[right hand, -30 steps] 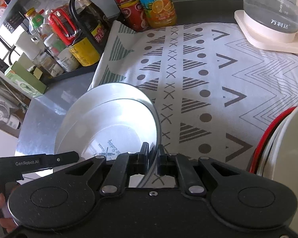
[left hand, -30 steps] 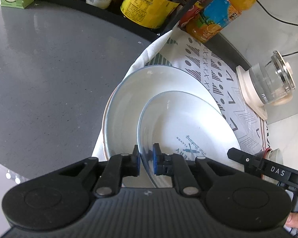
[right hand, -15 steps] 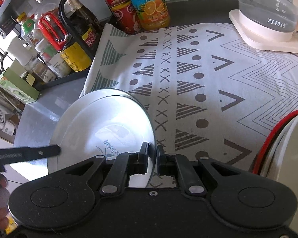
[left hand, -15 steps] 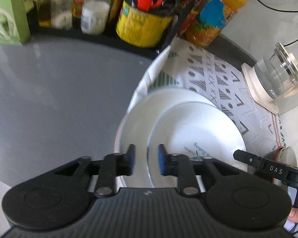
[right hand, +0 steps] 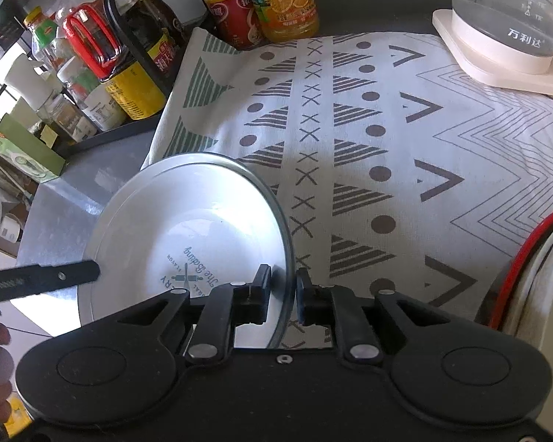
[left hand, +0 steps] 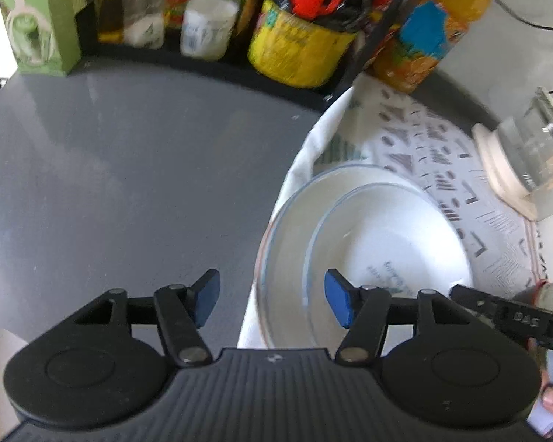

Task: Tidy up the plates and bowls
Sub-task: 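Lower the 'Bakery' plate onto the 'Sweet' plate and open both grippers, then move both grippers to the bowls nested in the red-black bowl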

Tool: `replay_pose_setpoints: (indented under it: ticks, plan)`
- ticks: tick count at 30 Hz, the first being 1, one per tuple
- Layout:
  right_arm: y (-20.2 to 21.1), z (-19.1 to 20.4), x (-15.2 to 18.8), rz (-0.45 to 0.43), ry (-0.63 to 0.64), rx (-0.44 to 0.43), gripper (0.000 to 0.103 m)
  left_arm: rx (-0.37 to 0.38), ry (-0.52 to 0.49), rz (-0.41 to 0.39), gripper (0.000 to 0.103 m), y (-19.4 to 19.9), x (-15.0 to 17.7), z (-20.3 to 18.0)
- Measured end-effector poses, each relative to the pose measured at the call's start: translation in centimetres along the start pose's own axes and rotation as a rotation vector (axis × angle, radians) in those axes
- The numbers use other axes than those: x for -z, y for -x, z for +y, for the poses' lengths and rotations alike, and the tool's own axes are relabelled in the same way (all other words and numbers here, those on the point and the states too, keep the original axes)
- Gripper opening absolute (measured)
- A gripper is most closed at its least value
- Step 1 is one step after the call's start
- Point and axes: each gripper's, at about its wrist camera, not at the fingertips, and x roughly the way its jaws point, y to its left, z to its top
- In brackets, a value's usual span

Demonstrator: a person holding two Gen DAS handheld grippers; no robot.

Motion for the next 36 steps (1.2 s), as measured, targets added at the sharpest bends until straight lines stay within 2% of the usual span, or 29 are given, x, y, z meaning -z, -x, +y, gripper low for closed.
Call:
replay_pose_setpoints:
  ticks: [5,10,12,21,24,26,30,32,34,35,36]
  plan:
    - [-0.3,-0.2,-0.1,0.004,-0.022,-0.004,0.016,0.029,0.011,0.018,0.055,-0.9,0.1,0.5]
    - [-0.4,-0.2,-0.3,0.006,-0.038,-0.014,0.018,0.092,0.021,0.023,0.036,-1.3,-0.1,0.8]
    - [-0.6,-0.1,-0.3,0.009,-0.041,-0.014,0.02,0.106,0.02,0.025,0.032,-1.2,-0.2,0.8]
    - [-0.8,-0.3,0.0,0.01,-0.056,-0.027,0.023,0.117,0.016,0.04,0.03,-1.2,-0.5,1.0]
    - [-0.8,0.3,0.2,0.0,-0.006,-0.009,0.026,0.107,-0.01,0.044,0.03,-1.3,-0.6,0.7]
    - [-0.4,0.5,0.4,-0.017,0.007,-0.004,0.035,0.083,-0.037,0.048,0.031,-1.1,-0.7,0.1]
    - [1.8,0.3,0.8,-0.079,-0.031,-0.049,0.056,0.031,-0.037,0.05,0.034,0.2,-0.7,-0.6]
    - [3.5,0.5,0.9,-0.13,-0.015,-0.065,0.075,0.046,-0.056,0.021,0.038,1.3,-0.5,-1.1]
    - [5.1,0.5,1.2,-0.186,-0.024,-0.067,0.088,0.028,-0.078,-0.004,0.044,2.4,-0.3,-1.7]
    - [5.7,0.5,1.3,-0.206,-0.03,-0.064,0.093,0.025,-0.081,-0.015,0.046,2.9,-0.2,-2.0]
    - [6.4,0.5,1.5,-0.224,-0.035,-0.056,0.094,0.03,-0.079,-0.025,0.051,3.4,0.0,-2.3]
